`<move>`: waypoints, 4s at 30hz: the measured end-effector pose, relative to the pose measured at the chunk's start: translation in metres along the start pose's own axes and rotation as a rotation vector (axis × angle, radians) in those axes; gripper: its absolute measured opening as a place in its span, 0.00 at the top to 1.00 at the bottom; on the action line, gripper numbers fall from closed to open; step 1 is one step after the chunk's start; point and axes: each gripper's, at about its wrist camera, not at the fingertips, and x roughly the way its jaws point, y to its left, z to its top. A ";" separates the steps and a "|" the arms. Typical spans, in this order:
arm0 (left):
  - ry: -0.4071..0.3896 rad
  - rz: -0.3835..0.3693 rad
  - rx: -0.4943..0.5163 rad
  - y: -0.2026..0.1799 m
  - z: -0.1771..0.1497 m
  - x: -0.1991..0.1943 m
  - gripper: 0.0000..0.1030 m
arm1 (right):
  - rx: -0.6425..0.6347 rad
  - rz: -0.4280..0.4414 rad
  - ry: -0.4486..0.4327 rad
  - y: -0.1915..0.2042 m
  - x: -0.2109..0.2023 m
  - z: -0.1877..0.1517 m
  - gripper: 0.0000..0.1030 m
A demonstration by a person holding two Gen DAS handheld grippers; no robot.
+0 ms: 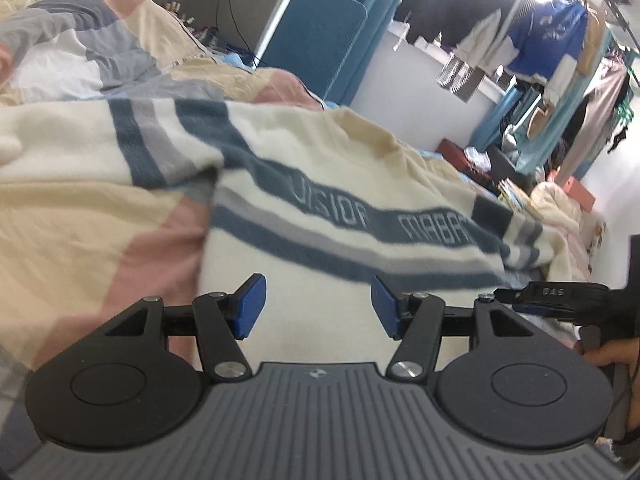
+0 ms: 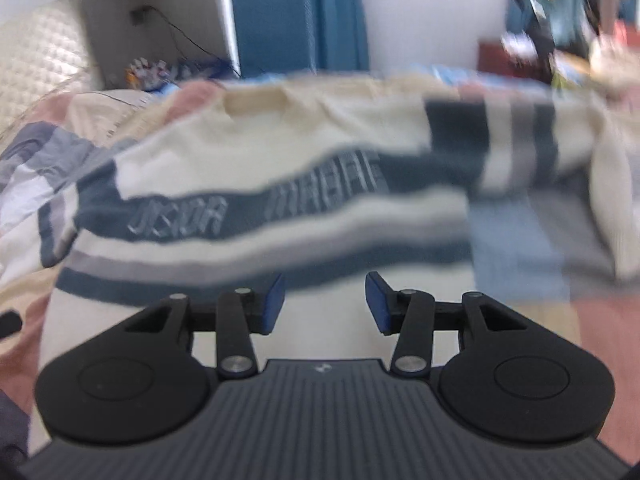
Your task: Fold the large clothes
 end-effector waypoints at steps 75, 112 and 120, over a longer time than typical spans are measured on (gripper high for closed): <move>0.129 0.076 -0.012 -0.016 -0.002 0.070 0.38 | 0.840 -0.382 -0.390 -0.441 0.012 0.075 0.48; 0.147 0.177 0.097 -0.032 -0.010 0.074 0.37 | 0.564 -0.128 -0.699 -0.371 -0.001 0.108 0.83; 0.089 0.124 0.032 -0.014 0.001 0.046 0.37 | 0.207 -0.049 -0.762 -0.224 -0.087 0.178 0.83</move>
